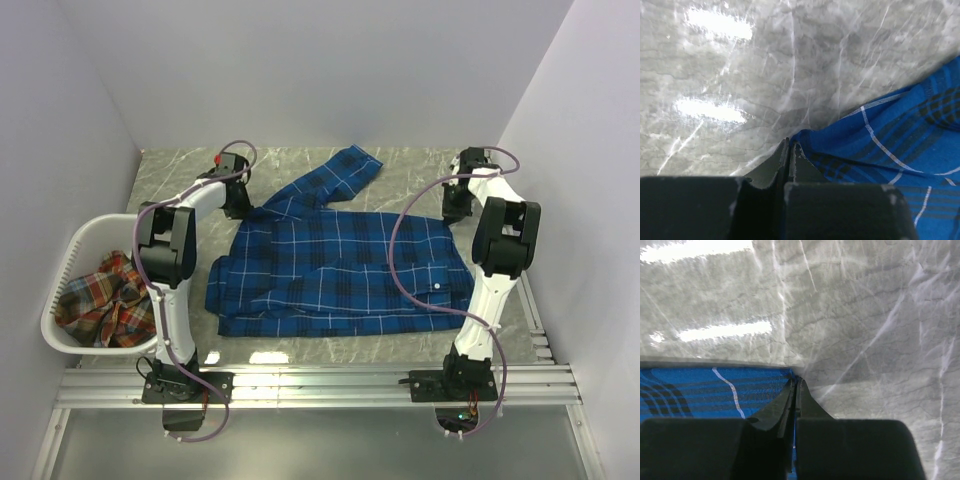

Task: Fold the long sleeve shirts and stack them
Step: Fold the shirt

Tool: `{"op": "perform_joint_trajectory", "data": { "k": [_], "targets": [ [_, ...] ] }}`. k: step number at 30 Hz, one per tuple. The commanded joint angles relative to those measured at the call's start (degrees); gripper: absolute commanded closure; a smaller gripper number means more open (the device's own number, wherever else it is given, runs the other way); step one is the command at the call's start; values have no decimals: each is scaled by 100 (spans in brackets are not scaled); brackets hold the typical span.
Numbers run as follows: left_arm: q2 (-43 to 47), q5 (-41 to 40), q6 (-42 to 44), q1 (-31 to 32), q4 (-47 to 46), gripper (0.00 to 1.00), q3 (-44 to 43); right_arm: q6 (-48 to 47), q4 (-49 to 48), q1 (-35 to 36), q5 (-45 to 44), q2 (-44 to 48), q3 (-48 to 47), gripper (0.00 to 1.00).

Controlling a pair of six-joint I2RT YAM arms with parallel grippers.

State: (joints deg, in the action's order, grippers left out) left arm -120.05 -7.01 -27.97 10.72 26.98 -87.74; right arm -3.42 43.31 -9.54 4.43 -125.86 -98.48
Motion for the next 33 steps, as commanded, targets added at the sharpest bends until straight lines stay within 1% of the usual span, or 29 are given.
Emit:
{"op": "perform_joint_trajectory", "data": {
  "k": [1, 8, 9, 15, 19, 27, 29, 33],
  "targets": [
    [421, 6, 46, -105, -228, 100, 20, 96, -314, -39, -249, 378, -146, 100],
    [553, 138, 151, -105, -457, 100, -67, 333, -762, -48, -65, 765, 179, 100],
    [588, 147, 151, -105, -457, 100, -111, 560, -867, -39, -30, 896, 301, 100],
    [789, 235, 169, -114, -545, 99, -59, 1079, -1613, -48, 6, 1467, 873, 100],
    [1018, 208, 195, -114, -694, 99, 178, 1370, -1878, -92, -65, 1652, 1190, 100],
    [1703, 156, 265, -114, -862, 99, 776, 1985, -2914, -197, 392, 2381, 2270, 100],
    [1827, 60, 283, -123, -791, 100, 969, 2099, -3021, -197, 340, 2522, 2569, 100],
    [2239, 67, 265, -123, -888, 100, 1391, 2398, -3574, -224, 261, 2962, 3114, 100]
  ]
}}
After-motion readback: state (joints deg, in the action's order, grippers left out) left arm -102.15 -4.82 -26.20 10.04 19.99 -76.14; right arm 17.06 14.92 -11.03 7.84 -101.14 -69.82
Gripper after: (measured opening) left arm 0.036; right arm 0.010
